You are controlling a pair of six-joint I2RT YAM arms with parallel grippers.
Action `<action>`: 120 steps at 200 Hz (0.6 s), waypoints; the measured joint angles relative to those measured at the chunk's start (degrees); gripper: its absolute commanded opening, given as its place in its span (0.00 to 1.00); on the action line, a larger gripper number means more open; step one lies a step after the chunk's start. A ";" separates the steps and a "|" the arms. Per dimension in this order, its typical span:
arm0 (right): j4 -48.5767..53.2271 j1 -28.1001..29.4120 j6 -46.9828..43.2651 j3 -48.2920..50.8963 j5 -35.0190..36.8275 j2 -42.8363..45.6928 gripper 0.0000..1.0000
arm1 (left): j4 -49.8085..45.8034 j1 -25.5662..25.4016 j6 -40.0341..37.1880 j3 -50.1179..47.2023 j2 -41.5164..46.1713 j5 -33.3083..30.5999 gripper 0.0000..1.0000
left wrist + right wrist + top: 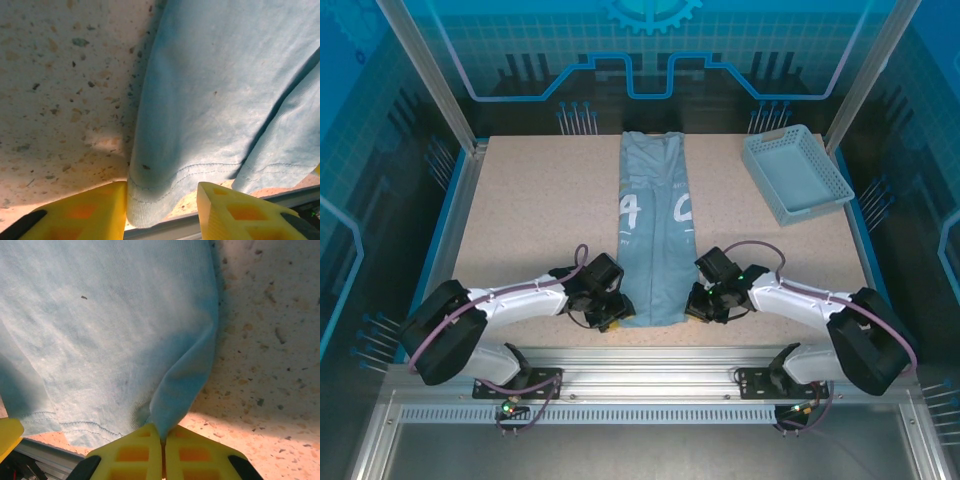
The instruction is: Fold and stack the t-shirts
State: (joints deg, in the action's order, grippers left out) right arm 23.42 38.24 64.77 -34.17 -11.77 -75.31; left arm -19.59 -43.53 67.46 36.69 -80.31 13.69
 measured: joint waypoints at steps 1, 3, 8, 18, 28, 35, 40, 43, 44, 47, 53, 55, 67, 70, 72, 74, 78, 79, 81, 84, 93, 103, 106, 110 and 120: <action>0.02 0.00 0.00 0.00 0.00 0.04 0.06 | 0.02 0.00 0.04 0.00 0.00 -0.02 0.30; 0.13 0.00 -0.02 0.00 0.02 0.20 0.05 | 0.15 0.00 0.31 0.00 -0.02 -0.09 0.28; 0.33 0.00 0.00 0.02 0.22 0.52 0.05 | 0.24 0.00 0.15 0.00 -0.11 -0.20 0.23; 0.87 0.00 0.00 0.04 0.70 1.31 0.03 | 0.59 0.00 0.24 0.00 -0.46 -0.35 0.13; 1.46 0.00 -0.04 0.04 0.94 1.95 0.02 | 0.68 0.00 0.22 0.00 -0.83 -0.63 0.02; 1.95 0.00 -0.07 0.04 1.16 2.34 0.00 | 0.68 0.00 0.07 0.00 -1.01 -0.68 0.00; 2.32 0.00 -0.07 0.04 1.31 2.58 0.00 | 0.66 0.00 -0.17 0.00 -1.11 -0.79 0.00; 2.58 0.00 -0.09 0.04 1.33 2.67 0.00 | 0.70 0.00 0.13 0.00 -1.11 -0.81 0.00; 2.60 0.00 -0.07 0.04 1.33 2.69 0.00 | 0.66 0.00 -0.09 0.00 -1.11 -0.81 0.00; 2.82 0.00 -0.07 0.04 1.38 2.75 0.00 | 0.63 0.00 0.24 0.00 -1.11 -0.87 0.00; 3.30 0.00 -0.09 0.04 1.51 2.84 0.00 | 0.61 0.00 0.15 0.00 -1.11 -0.90 0.00; 3.48 0.02 -0.09 0.04 1.55 2.86 0.00 | 0.61 0.00 0.02 0.00 -1.11 -0.85 0.00; 4.46 0.02 -0.09 0.04 1.90 2.91 0.00 | 0.66 0.00 0.11 -0.11 -1.05 -0.92 0.00; 4.74 0.02 -0.11 0.04 1.97 2.91 0.00 | 0.66 0.00 0.11 -0.13 -0.98 -0.92 0.00; 4.94 0.02 -0.09 0.04 2.01 2.91 0.00 | 0.66 0.00 0.11 -0.15 -0.96 -0.92 0.00; 5.05 0.02 -0.09 0.04 2.08 2.91 0.00 | 0.66 0.00 0.11 -0.20 -0.94 -0.94 0.00; 5.51 0.04 -0.11 0.04 2.25 2.91 0.00 | 0.68 0.00 0.11 -0.22 -0.90 -0.94 0.00; 5.60 0.04 -0.09 0.04 2.27 2.91 0.00 | 0.68 0.00 0.13 -0.24 -0.90 -0.94 0.00; 5.77 0.07 -0.09 0.04 2.36 2.91 0.00 | 0.68 0.00 0.11 -0.24 -0.90 -0.94 0.00; 6.08 0.09 -0.09 0.04 2.40 2.93 0.00 | 0.76 0.00 0.11 -0.26 -0.90 -0.92 0.00; 6.88 0.13 -0.07 0.04 2.60 2.99 0.00 | 1.07 -0.04 0.11 -0.33 -0.90 -0.90 0.00; 7.61 0.33 -0.02 0.04 2.89 3.21 0.00 | 1.46 -0.09 0.11 -0.44 -0.90 -0.87 0.00; 7.78 0.39 0.00 0.04 2.99 3.26 0.00 | 1.55 -0.15 0.11 -0.44 -0.90 -0.87 0.00; 8.15 0.52 0.02 0.04 3.02 3.37 0.00 | 1.64 -0.22 0.11 -0.44 -0.90 -0.85 0.00; 8.85 1.01 0.22 0.04 3.30 3.61 0.00 | 1.88 -0.48 0.11 -0.44 -0.90 -0.90 0.00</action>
State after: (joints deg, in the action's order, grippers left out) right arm 32.27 39.24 64.99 -34.13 -8.47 -71.70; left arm -17.72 -44.01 67.57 36.25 -81.21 12.80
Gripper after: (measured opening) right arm 0.048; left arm 0.053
